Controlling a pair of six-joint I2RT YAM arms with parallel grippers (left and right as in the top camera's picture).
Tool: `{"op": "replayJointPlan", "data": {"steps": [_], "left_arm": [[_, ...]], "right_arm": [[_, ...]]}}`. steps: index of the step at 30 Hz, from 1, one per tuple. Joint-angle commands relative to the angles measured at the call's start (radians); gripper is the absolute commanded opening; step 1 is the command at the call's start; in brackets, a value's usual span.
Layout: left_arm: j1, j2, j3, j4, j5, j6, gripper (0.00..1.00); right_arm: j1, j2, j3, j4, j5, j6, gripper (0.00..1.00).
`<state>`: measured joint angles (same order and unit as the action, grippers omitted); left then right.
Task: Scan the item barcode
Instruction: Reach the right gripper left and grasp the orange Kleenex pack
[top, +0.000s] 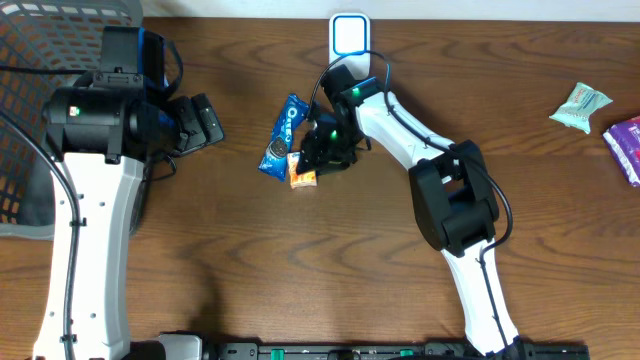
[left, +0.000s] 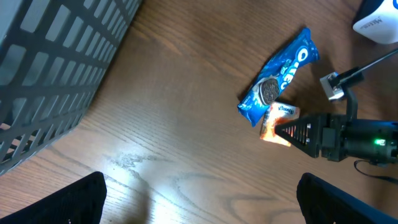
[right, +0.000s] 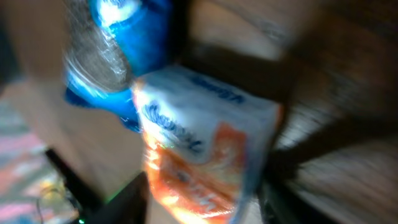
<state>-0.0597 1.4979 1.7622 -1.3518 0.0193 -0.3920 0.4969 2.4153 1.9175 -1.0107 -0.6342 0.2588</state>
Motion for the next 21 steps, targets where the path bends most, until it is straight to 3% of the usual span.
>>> {"op": "replayJointPlan", "data": {"steps": [1,2,3,7,11,14,15,18,21], "left_arm": [[0.004,0.005,0.003,-0.002,-0.016,0.006,0.98],[0.004,0.005,0.003,-0.002,-0.016,0.006,0.98],[0.004,0.005,0.003,-0.002,-0.016,0.006,0.98],[0.004,0.005,0.003,-0.002,-0.016,0.006,0.98],[0.004,0.005,0.003,-0.002,-0.016,0.006,0.98],[0.004,0.005,0.003,-0.002,-0.016,0.006,0.98],[0.004,0.005,0.002,-0.002,-0.016,0.006,0.98],[0.004,0.005,0.003,-0.002,-0.016,0.006,0.98],[0.004,0.005,0.003,-0.002,-0.016,0.006,0.98]], "right_arm": [[-0.003,0.026,-0.002,-0.021,0.106,0.021,0.22],[-0.003,0.025,-0.002,-0.029,0.129,0.021,0.12],[-0.003,0.024,-0.002,-0.037,0.149,0.021,0.10],[-0.021,0.013,-0.001,-0.106,0.246,0.021,0.10],[-0.058,-0.028,-0.001,-0.216,0.389,0.022,0.01],[-0.093,-0.076,-0.001,-0.299,0.521,0.040,0.02],[-0.105,-0.092,-0.001,-0.322,0.544,0.040,0.07],[-0.127,-0.127,-0.001,-0.370,0.554,0.022,0.46],[-0.136,-0.150,-0.001,-0.398,0.554,0.005,0.56]]}}
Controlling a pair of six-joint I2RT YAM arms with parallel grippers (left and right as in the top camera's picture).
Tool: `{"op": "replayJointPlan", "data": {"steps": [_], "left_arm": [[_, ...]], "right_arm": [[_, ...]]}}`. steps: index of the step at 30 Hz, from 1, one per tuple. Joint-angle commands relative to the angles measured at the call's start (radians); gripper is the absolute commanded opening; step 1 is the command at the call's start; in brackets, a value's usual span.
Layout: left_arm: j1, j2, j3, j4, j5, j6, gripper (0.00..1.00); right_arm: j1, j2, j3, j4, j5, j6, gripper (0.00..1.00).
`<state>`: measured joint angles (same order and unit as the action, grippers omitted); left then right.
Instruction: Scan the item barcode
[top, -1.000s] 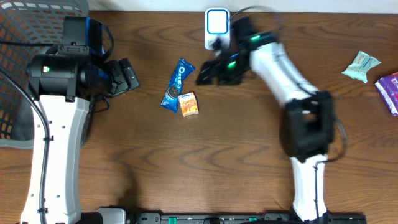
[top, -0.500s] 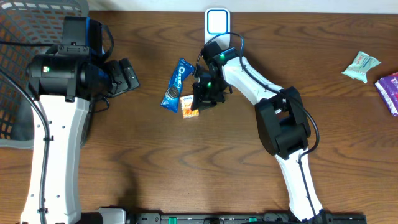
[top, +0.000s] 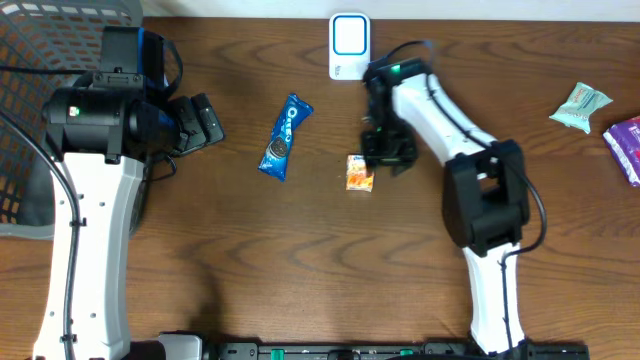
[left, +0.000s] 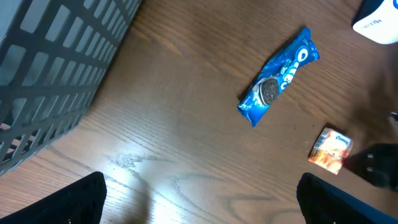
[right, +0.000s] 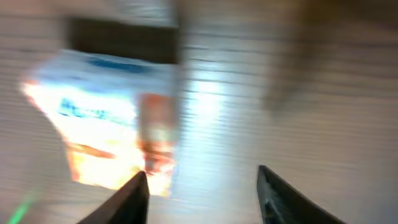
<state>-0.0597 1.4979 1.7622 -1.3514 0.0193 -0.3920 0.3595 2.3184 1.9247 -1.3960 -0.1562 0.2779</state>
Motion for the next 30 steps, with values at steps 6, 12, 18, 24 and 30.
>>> {"op": "replayJointPlan", "data": {"steps": [6,12,18,24,30], "left_arm": [[0.004,0.005,0.003,-0.002,-0.016,0.006,0.98],[0.004,0.005,0.002,-0.002,-0.016,0.006,0.98],[0.004,0.005,0.003,-0.002,-0.016,0.006,0.98],[0.004,0.005,0.003,-0.002,-0.016,0.006,0.98],[0.004,0.005,0.003,-0.002,-0.016,0.006,0.98]], "right_arm": [[0.017,-0.059,-0.008,-0.021,0.017,-0.069,0.61],[0.074,-0.068,-0.008,0.031,0.015,-0.037,0.59],[0.145,-0.076,-0.008,0.096,0.026,0.055,0.59],[0.199,-0.076,-0.008,0.099,0.224,0.169,0.58],[0.194,-0.103,-0.008,0.100,0.232,0.200,0.49]]}}
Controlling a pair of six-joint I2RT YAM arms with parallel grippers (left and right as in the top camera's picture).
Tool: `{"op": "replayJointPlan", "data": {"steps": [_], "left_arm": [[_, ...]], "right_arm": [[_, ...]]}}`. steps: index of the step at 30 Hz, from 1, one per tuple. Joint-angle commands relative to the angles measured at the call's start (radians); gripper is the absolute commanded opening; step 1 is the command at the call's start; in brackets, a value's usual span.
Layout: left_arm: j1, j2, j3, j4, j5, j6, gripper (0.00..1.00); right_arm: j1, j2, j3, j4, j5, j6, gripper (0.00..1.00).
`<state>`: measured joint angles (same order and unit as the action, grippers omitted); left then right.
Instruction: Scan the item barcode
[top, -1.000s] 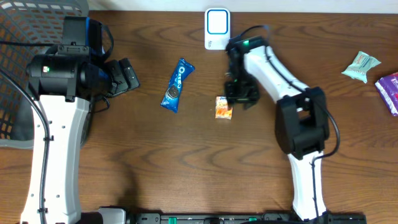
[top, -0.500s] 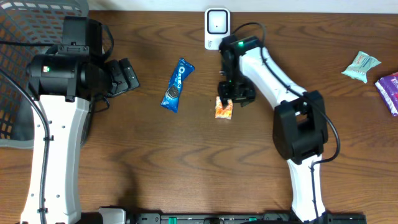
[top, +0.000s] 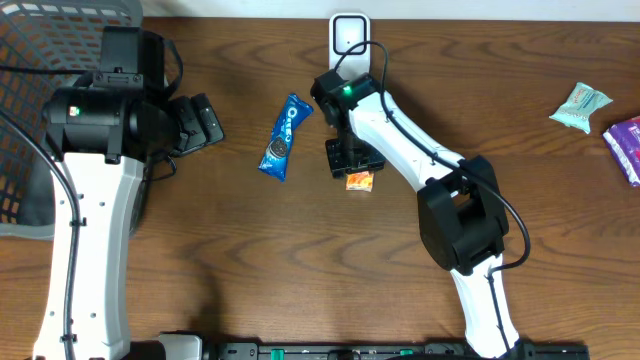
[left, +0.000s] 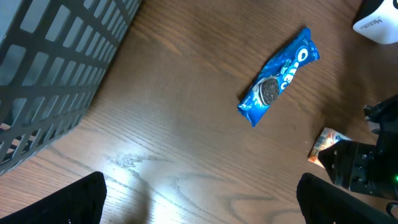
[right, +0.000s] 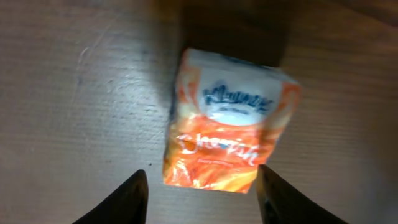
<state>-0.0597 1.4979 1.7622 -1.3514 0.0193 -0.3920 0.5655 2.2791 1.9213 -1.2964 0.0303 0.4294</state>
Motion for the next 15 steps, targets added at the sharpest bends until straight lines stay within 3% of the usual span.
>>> {"op": "replayJointPlan", "data": {"steps": [1,8,12,15], "left_arm": [[0.004,0.005,0.003,-0.002,-0.016,0.006,0.98],[0.004,0.005,0.003,-0.002,-0.016,0.006,0.98],[0.004,0.005,0.003,-0.002,-0.016,0.006,0.98],[0.004,0.005,0.003,-0.002,-0.016,0.006,0.98]], "right_arm": [[-0.018,-0.074,-0.005,-0.001,0.045,0.049,0.49],[-0.101,-0.158,-0.005,-0.043,0.013,-0.040,0.54],[-0.167,-0.153,-0.013,-0.049,-0.188,-0.191,0.54],[-0.197,-0.152,-0.055,-0.013,-0.278,-0.222,0.55]]}}
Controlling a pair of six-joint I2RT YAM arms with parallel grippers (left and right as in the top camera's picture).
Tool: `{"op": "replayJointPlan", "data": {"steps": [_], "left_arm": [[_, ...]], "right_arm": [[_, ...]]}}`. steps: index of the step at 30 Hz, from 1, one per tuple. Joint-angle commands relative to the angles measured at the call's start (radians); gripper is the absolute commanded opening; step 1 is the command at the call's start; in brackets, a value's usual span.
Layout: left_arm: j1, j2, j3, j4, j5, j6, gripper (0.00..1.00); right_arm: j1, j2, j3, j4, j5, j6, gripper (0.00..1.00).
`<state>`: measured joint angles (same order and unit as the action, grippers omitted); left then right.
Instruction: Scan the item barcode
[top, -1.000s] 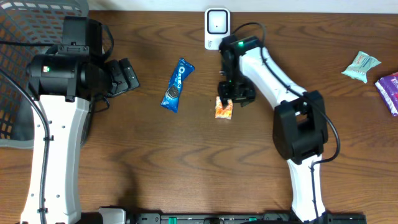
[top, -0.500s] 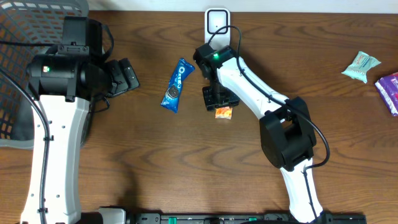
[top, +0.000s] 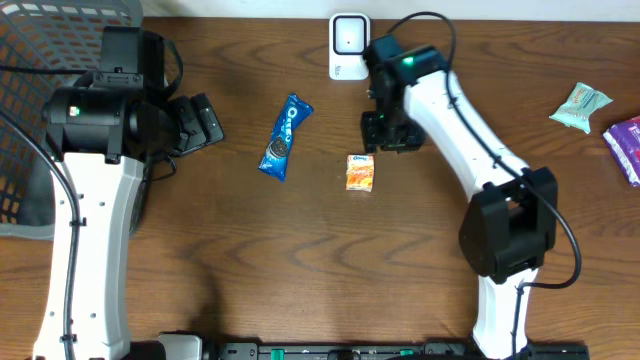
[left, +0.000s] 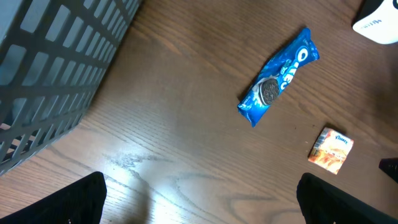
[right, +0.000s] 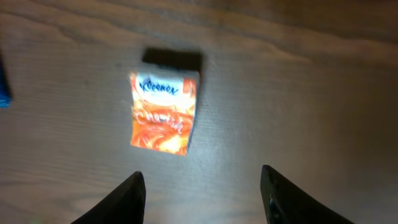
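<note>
An orange and white Kleenex tissue pack (top: 360, 172) lies flat on the wooden table, also seen from above in the right wrist view (right: 164, 112) and at the lower right of the left wrist view (left: 331, 149). My right gripper (top: 390, 133) hovers just right of and above the pack, open and empty, its fingertips (right: 134, 196) apart over bare wood. A white barcode scanner (top: 348, 42) stands at the table's far edge. My left gripper (left: 199, 199) stays open at the left, near the basket.
A blue Oreo pack (top: 284, 135) lies left of the tissue pack. A dark mesh basket (top: 40, 110) sits at the far left. A pale green snack (top: 580, 106) and a purple packet (top: 626, 146) lie at the right edge.
My right gripper has moved from directly over the tissue pack to its upper right and higher, so the pack looks smaller in the right wrist view. The pack and left arm stay put.
The tissue pack first lay against the Oreo pack with my right gripper on it. Then it lay apart, further right, with the gripper beside it. Later the gripper was close over the pack, and now it stands back, open, with the pack on the table.
</note>
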<state>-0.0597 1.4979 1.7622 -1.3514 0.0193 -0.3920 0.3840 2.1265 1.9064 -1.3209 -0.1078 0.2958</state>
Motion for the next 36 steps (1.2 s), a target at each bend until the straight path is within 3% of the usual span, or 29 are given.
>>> {"op": "replayJointPlan", "data": {"steps": [1,7,12,17,22,29,36], "left_arm": [[0.004,0.005,0.002,-0.002,-0.016,0.006,0.98],[0.004,0.005,0.003,-0.002,-0.016,0.006,0.98],[0.004,0.005,0.003,-0.002,-0.016,0.006,0.98],[0.004,0.005,0.003,-0.002,-0.016,0.006,0.98],[0.004,0.005,0.003,-0.002,-0.016,0.006,0.98],[0.004,0.005,0.003,-0.002,-0.016,0.006,0.98],[0.004,0.005,0.003,-0.002,-0.016,0.006,0.98]], "right_arm": [[-0.026,0.001,-0.064,0.029,-0.162,-0.088,0.55],[-0.073,0.001,-0.252,0.208,-0.389,-0.103,0.55],[-0.130,0.001,-0.375,0.320,-0.470,-0.102,0.57],[-0.190,0.001,-0.417,0.327,-0.470,-0.103,0.56],[-0.215,0.001,-0.459,0.396,-0.512,-0.103,0.44],[-0.212,0.001,-0.530,0.521,-0.637,-0.111,0.44],[-0.214,0.001,-0.538,0.542,-0.699,-0.111,0.43]]}}
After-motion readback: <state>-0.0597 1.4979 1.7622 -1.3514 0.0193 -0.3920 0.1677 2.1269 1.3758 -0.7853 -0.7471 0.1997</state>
